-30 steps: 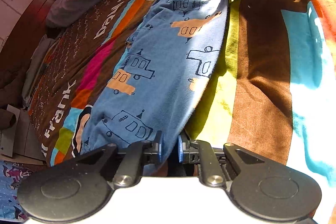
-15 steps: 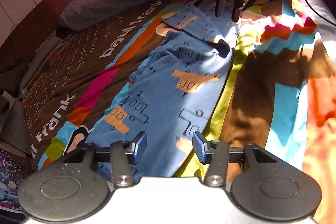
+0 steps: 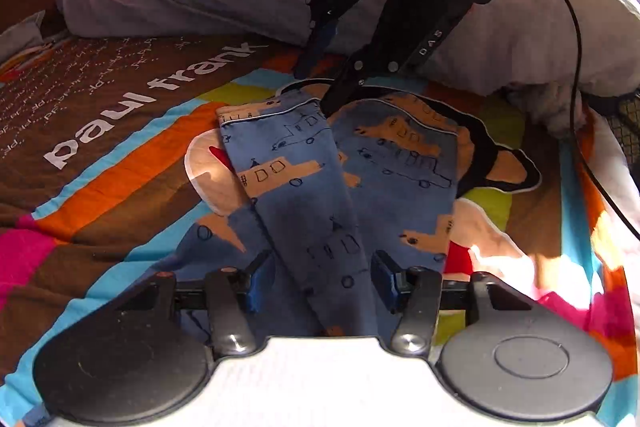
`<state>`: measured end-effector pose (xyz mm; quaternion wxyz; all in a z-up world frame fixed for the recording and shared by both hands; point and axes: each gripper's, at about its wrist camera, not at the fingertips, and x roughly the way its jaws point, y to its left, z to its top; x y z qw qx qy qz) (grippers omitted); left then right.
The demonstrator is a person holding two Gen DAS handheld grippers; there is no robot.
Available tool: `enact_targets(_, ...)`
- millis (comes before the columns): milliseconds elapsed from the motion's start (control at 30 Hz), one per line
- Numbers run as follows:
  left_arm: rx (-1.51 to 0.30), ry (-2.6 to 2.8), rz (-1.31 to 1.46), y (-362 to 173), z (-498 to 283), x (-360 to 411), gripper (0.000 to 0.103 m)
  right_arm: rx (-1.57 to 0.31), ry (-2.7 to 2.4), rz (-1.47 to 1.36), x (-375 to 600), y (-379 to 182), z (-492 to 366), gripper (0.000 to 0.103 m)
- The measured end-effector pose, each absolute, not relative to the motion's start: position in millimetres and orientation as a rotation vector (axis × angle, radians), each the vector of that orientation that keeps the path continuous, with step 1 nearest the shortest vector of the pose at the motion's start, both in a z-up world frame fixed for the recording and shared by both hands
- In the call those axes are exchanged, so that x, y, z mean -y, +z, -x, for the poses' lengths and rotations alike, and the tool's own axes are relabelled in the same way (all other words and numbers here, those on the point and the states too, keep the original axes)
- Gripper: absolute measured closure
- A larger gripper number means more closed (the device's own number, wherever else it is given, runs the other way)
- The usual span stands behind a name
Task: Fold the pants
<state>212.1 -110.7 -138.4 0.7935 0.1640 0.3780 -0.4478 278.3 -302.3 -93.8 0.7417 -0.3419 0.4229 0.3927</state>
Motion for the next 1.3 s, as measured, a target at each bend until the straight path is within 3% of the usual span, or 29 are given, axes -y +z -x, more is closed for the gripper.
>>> enact_targets(400,-0.999,-1.016,-0.136,-167.9,-268.7,106.1,0.046,-0.933,0.891,0.748,302.6,-120.5,-320.8,0.062)
enact_targets(467,-0.996,-1.032,-0.092,-166.5,-269.5,104.6,0.054,-0.929,0.89,0.751,302.3,-120.6,-323.1,0.062)
enact_targets(800,-1.013,-1.018,-0.036,-173.6,-275.2,99.8,0.06,-0.92,0.919,0.839,293.4,-120.2,-338.1,0.064)
enact_targets(967,-1.008,-1.025,-0.029,-176.1,-279.2,100.8,0.077,-0.954,0.932,0.919,288.6,-133.9,-362.5,0.07)
enact_targets(1133,-1.0,-1.02,-0.024,-178.1,-279.8,100.5,0.085,-0.996,0.901,0.872,285.5,-141.1,-397.1,0.07)
enact_targets(1300,-1.004,-1.015,-0.024,-181.2,-280.0,101.2,0.085,-1.107,0.9,0.84,281.4,-158.4,-419.6,0.071)
